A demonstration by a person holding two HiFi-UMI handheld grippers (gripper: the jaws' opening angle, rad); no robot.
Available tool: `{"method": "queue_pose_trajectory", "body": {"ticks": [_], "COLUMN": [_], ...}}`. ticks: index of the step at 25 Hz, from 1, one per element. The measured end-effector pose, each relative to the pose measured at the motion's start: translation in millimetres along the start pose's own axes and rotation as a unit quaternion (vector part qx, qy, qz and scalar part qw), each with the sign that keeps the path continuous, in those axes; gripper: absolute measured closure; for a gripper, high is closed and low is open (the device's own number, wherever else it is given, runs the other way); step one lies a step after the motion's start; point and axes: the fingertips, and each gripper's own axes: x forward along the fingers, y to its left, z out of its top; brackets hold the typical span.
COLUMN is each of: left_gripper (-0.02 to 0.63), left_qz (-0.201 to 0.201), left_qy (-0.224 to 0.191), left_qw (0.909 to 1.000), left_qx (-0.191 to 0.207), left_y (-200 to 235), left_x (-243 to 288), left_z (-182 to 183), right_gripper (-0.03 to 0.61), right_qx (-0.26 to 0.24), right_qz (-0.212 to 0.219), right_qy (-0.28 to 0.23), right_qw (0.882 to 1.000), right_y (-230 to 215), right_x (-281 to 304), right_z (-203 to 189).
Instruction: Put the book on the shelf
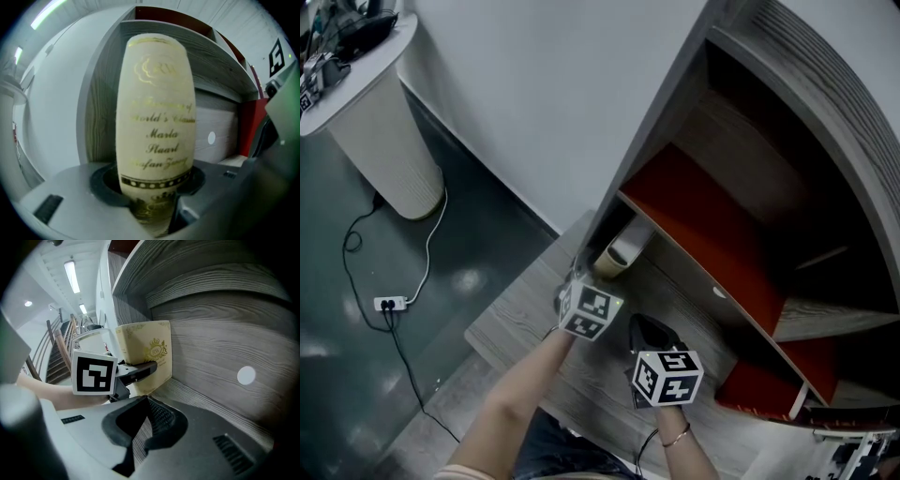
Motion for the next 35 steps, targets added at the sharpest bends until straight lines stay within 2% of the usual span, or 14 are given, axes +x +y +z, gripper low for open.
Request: {"method": "queue_pose_trajectory", "body": {"ticks": [10,16,35], "left_gripper": [0.391,0.357,0.351], "left_qz": [0.01,0.026,0.075], "left_qy": [0.021,0.02,0.028], "left_qw": [0.9996,0.9991,0.9968], "left_qx": [0.016,0.025,0.005], "left_y": [-1,-4,-10], "left_x": [0,-7,-75], "left_z": [-2,3,5], "right_gripper": [0.569,0.569,0.569], "right_qx": [-0.002,-0.005,-0.024], "right_qz": [0.003,-0.002,0.012], "right_qy": [-0.002,-0.006,-0.035], "right_qw": [1.0,1.0,0.999], "right_y": [6,3,28], "right_x": [-3,-12,-53], "right_z": [-2,-3,-9]}}
